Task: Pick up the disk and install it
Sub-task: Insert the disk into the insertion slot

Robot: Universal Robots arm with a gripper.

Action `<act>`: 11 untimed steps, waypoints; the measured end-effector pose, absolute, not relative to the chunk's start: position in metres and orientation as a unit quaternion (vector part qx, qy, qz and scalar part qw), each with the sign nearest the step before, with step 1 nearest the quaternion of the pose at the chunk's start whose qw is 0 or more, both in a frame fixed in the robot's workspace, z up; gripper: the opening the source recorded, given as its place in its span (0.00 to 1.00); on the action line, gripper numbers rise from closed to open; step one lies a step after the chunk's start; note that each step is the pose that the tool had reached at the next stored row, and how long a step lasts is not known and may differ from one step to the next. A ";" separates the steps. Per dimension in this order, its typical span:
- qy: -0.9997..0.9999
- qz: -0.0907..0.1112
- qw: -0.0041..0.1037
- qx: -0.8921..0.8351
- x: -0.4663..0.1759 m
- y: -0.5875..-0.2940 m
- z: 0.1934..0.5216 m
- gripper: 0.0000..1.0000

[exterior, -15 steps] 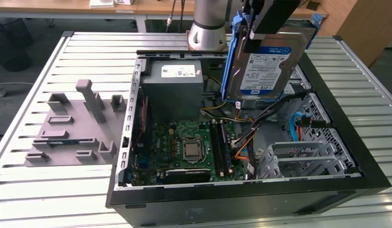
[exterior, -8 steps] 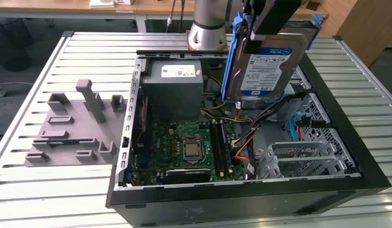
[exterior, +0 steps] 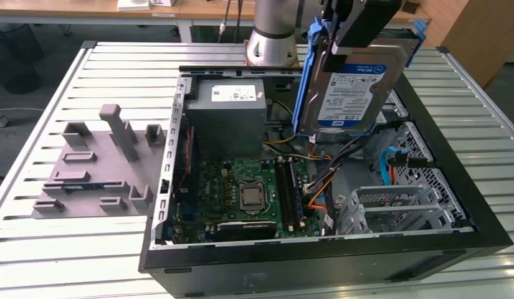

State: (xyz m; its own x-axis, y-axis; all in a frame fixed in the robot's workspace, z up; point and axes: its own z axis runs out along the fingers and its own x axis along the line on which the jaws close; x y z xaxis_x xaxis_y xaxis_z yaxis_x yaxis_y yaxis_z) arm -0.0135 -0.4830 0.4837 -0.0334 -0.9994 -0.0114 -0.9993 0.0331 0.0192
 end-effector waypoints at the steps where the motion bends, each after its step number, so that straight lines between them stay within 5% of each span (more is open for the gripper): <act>1: -0.719 -0.011 0.003 0.695 -0.013 -0.483 0.484 0.36; 11: -0.719 -0.011 0.003 0.695 -0.011 -0.487 0.484 0.36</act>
State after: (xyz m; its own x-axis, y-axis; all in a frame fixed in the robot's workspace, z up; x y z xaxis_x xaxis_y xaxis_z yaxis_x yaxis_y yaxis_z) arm -0.0112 -0.4865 0.4837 -0.0335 -0.9994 -0.0114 -0.9993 0.0332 0.0193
